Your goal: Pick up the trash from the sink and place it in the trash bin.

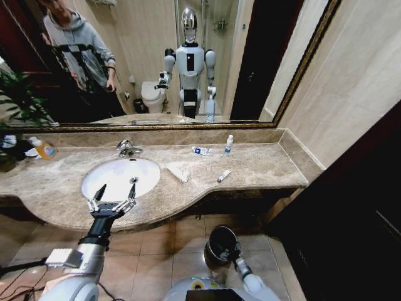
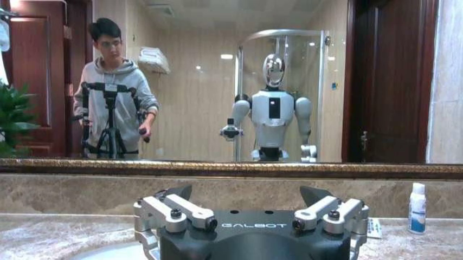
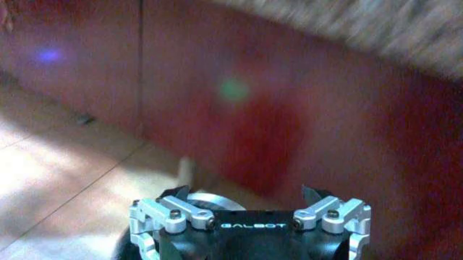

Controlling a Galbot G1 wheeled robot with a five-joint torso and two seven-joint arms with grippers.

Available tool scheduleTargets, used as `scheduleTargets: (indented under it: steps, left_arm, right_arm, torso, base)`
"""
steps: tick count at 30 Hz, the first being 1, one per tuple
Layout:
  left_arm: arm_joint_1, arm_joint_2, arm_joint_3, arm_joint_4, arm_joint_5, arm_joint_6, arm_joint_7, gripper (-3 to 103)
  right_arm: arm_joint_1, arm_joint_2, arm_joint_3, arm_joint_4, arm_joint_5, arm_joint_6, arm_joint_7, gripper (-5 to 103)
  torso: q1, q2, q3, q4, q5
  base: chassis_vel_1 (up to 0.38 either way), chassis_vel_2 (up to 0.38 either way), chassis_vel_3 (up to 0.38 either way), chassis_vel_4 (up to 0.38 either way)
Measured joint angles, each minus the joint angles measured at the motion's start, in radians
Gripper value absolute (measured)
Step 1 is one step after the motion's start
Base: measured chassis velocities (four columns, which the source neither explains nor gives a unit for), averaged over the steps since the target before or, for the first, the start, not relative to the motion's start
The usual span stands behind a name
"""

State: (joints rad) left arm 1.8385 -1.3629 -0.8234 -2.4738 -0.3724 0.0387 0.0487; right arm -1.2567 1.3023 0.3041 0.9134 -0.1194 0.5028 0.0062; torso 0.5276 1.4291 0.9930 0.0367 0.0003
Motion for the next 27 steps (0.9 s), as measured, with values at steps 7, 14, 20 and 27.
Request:
scheduleTargets:
  steps: [7, 14, 20, 27]
  left_arm:
    - [0.0, 0.0, 0.0, 0.0, 0.0, 0.0, 0.0, 100]
    - [0.0, 0.0, 0.0, 0.0, 0.0, 0.0, 0.0, 100]
    - [0.0, 0.0, 0.0, 0.0, 0.0, 0.0, 0.0, 100]
    - [0.0, 0.0, 0.0, 0.0, 0.0, 0.0, 0.0, 100]
  right_arm:
    - [-0.241, -0.14, 0.076, 0.534, 0.213, -0.127, 0.043, 100]
    - [-0.395, -0.16, 0.16, 0.842, 0.279, -0.2, 0.078, 100]
    - [-0.455, -0.145, 0.17, 1.038, 0.279, -0.251, 0.097, 100]
    - [-0.42, -0.14, 0.112, 1.121, 0.273, -0.318, 0.103, 100]
  torso:
    - [0.0, 0.0, 0.0, 0.0, -0.0002]
    - [0.0, 0.0, 0.0, 0.0, -0.0002]
    - [0.0, 0.0, 0.0, 0.0001, -0.0004]
    - [0.0, 0.0, 0.0, -0.0002, -0.0004]
  base:
    - [0.0, 0.0, 0.0, 0.0]
    - [0.0, 0.0, 0.0, 0.0]
    - [0.0, 0.0, 0.0, 0.0]
    - [0.0, 0.0, 0.0, 0.0]
